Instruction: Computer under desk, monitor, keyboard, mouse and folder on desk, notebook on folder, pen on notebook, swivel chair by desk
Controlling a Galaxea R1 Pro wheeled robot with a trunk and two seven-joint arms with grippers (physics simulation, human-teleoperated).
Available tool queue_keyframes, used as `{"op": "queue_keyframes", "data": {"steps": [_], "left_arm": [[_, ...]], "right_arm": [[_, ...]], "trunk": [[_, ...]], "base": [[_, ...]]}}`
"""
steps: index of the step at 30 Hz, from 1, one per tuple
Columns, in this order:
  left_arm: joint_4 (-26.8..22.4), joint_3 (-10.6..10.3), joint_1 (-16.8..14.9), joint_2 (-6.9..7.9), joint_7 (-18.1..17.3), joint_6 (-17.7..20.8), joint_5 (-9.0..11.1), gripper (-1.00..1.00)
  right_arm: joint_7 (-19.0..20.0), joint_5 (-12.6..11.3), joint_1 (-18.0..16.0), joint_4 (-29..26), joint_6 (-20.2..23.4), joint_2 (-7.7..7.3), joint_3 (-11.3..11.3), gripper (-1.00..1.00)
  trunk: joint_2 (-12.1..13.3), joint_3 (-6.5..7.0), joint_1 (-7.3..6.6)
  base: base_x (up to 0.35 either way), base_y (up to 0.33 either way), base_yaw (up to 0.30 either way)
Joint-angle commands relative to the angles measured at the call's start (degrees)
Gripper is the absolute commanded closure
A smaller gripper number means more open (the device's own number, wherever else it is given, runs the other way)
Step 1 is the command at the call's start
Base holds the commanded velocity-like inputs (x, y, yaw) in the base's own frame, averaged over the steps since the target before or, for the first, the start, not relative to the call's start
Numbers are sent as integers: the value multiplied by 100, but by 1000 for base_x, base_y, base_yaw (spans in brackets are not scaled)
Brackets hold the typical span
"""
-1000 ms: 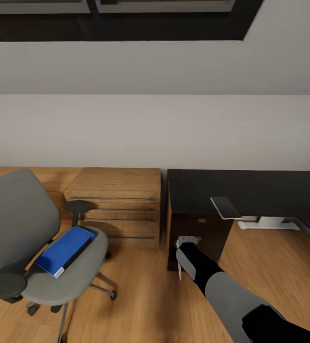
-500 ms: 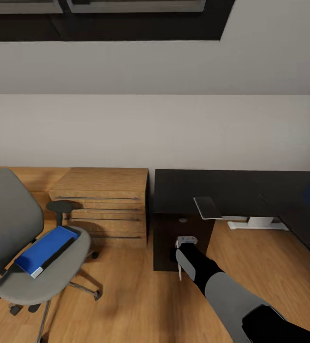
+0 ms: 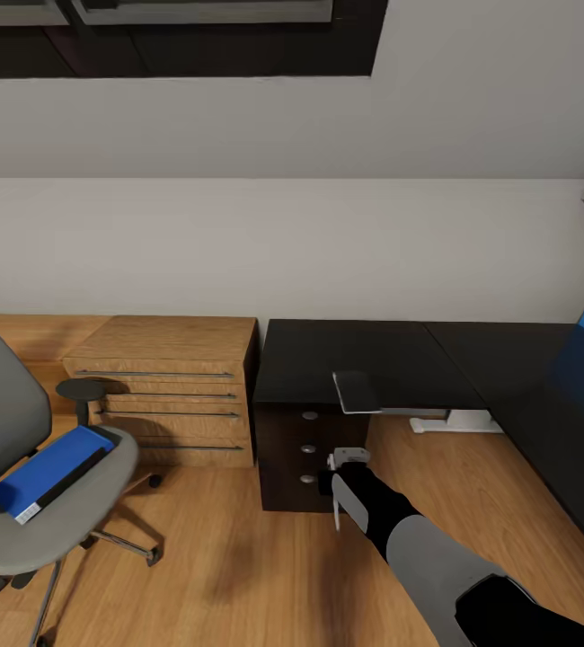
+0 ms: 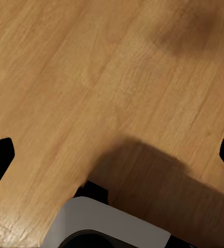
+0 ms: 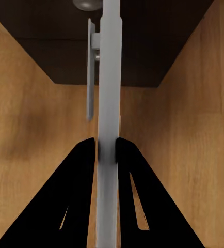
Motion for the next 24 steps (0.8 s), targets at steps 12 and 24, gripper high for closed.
{"op": "queue_keyframes", "data": {"steps": [12, 24], "left_arm": [[-2, -30, -3, -4, -33, -44, 51, -100], [5, -30, -3, -23, -19, -10, 68, -100]], "right_arm": [[116, 119, -4, 5, -3, 0, 18, 100], [112, 117, -4, -4, 0, -93, 23, 100]], "trunk": [[-3, -6, 0], [478, 210, -264]], "base": [[0, -142, 0], [0, -3, 0]]}}
